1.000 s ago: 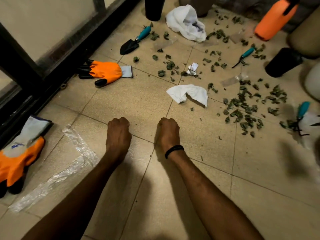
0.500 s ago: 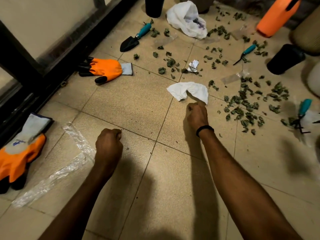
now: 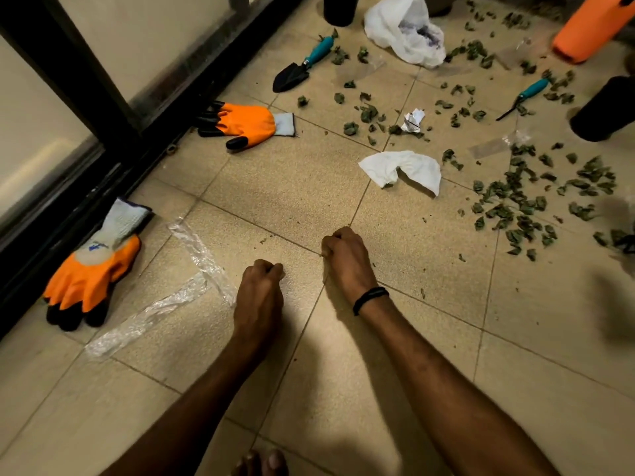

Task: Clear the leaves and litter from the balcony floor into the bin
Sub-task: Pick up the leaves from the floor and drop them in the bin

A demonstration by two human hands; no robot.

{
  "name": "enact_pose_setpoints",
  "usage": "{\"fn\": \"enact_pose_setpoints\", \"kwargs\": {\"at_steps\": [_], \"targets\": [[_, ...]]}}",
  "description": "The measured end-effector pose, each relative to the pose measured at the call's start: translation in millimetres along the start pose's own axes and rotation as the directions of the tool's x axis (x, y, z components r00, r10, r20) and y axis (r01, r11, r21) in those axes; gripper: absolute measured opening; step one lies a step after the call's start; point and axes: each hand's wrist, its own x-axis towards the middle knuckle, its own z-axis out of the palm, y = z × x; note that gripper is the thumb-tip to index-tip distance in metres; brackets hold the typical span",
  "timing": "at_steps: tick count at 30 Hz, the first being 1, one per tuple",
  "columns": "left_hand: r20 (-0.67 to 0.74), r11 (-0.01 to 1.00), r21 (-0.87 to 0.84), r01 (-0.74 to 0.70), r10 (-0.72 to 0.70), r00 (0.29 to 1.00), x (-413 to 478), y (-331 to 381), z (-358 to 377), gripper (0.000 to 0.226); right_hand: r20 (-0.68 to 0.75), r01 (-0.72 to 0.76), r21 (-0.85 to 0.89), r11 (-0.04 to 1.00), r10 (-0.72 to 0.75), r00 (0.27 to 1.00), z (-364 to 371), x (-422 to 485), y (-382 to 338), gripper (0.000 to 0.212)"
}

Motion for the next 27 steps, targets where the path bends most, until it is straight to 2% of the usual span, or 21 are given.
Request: {"fn": "enact_pose_setpoints", "kwargs": {"at_steps": [3,5,6,9,11,14,18,21,24,27], "targets": [[0.001,0.996,0.082,-0.047,0.047,0.999,-1.5,5.3,-2.2,0.019,0.063,0.029,-0.037,0.999,-0.027,0.998,5.1,-6.2,-16.0,0.014],[0.005,0.996,0.087,-0.036,0.036,0.999,-1.6,8.5,-4.9,0.018,0.125,-0.002,0.005,1.0,0.001,0.992,9.3,-9.0,-18.9,0.01],[0.011,0.994,0.108,-0.022,0.021,1.0,-1.0,9.5,-5.7,0.017,0.137,0.04,-0.06,0.997,-0.031,0.99,11.6,-10.5,-19.5,0.014],[0.044,0.974,0.224,-0.035,0.025,0.999,1.4,15.2,-7.8,0.02,0.052,0.005,-0.075,0.997,-0.001,0.999,14.2,-16.0,-22.9,0.023],[0.019,0.966,0.254,-0.046,0.043,0.999,3.5,17.9,-9.4,0.023,0.028,0.002,-0.092,0.996,0.001,1.0,10.9,-17.3,-27.9,0.024],[-0.04,0.985,0.167,0.028,-0.022,0.999,13.8,16.7,-10.5,0.024,0.038,0.002,-0.125,0.992,0.003,0.999,6.6,-16.6,-31.5,0.025],[-0.128,0.996,0.046,0.079,-0.073,0.989,41.1,-0.2,-13.3,0.019,0.019,-0.113,-0.006,0.994,0.113,0.993,2.9,-12.0,-29.4,0.025],[-0.118,0.999,0.002,0.045,-0.045,0.992,59.8,-17.7,-12.6,0.02,0.04,-0.183,0.001,0.983,0.183,0.982,1.5,-3.1,-27.3,0.025],[-0.116,0.999,-0.024,-0.021,0.018,0.993,62.7,-23.7,-12.7,0.018,0.056,-0.179,-0.033,0.983,0.18,0.982,0.7,-1.0,-25.3,0.023],[-0.076,0.995,0.031,-0.098,0.101,0.992,58.9,-21.5,-11.5,0.023,0.04,-0.124,-0.075,0.989,0.127,0.991,-1.9,-4.9,-23.9,0.023]]}}
